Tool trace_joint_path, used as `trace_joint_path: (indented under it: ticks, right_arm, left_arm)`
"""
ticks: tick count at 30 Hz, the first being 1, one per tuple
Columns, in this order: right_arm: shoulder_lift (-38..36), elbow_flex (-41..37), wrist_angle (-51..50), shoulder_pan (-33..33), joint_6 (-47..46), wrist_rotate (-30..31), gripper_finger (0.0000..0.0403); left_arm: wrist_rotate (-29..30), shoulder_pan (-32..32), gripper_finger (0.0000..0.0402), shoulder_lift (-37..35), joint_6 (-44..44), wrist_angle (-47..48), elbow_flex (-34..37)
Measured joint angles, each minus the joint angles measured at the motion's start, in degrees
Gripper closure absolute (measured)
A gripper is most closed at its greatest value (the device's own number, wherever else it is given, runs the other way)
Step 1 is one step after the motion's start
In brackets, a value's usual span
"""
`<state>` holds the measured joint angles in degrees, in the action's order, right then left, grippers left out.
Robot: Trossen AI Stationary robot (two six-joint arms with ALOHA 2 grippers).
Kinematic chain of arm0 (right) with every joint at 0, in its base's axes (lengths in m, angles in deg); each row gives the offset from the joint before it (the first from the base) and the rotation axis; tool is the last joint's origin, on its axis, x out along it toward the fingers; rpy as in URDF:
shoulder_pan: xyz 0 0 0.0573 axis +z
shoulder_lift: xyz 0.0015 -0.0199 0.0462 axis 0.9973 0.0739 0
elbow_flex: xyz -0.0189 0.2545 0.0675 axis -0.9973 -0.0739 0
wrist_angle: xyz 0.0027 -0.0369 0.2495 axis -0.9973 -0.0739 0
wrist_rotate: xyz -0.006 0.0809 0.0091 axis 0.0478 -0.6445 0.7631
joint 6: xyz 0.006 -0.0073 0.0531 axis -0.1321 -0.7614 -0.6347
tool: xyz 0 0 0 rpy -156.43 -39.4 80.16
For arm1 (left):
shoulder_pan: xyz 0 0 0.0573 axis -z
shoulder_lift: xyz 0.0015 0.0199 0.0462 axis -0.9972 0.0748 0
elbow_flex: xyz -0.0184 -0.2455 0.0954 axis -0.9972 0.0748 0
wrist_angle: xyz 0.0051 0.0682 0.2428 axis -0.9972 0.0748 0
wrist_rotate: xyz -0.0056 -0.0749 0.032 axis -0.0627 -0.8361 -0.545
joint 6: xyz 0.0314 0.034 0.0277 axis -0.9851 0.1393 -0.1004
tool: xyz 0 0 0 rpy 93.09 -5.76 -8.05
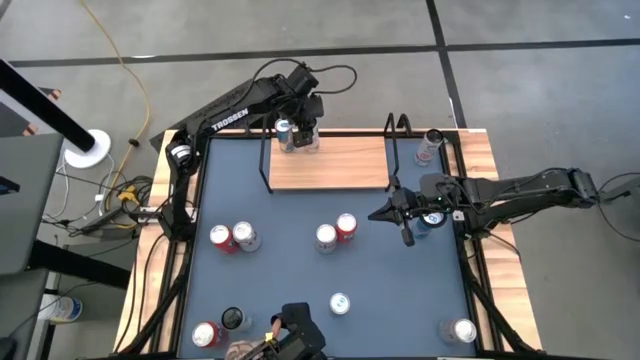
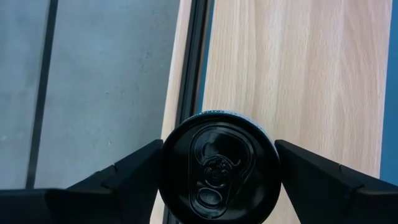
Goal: Place canned beverage on shelf
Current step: Put the top left white-pink soda can on the shelf, then put the top right orange soda can on the shelf
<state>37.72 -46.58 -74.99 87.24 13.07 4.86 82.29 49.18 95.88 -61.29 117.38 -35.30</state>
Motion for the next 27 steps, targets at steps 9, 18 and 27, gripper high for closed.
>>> trace_joint_path:
  ticks: [9, 18, 27]
  right_arm:
    - [0.0, 0.0, 0.0, 0.0, 0.0, 0.0, 0.0403]
    - [0.0, 0.0, 0.0, 0.0, 0.1, 0.0, 0.0403]
    - [0.0, 0.0, 0.0, 0.0, 0.0, 0.0, 0.0403]
  left_arm:
    - [0.1, 0.1, 0.0115, 0.1, -0.8, 0.7, -0.6]
    - [1.5, 0.2, 0.0115, 0.3, -1.4, 0.9, -3.3]
    - [1.3, 1.5, 0.0115, 0.3, -1.4, 4.1, -9.0]
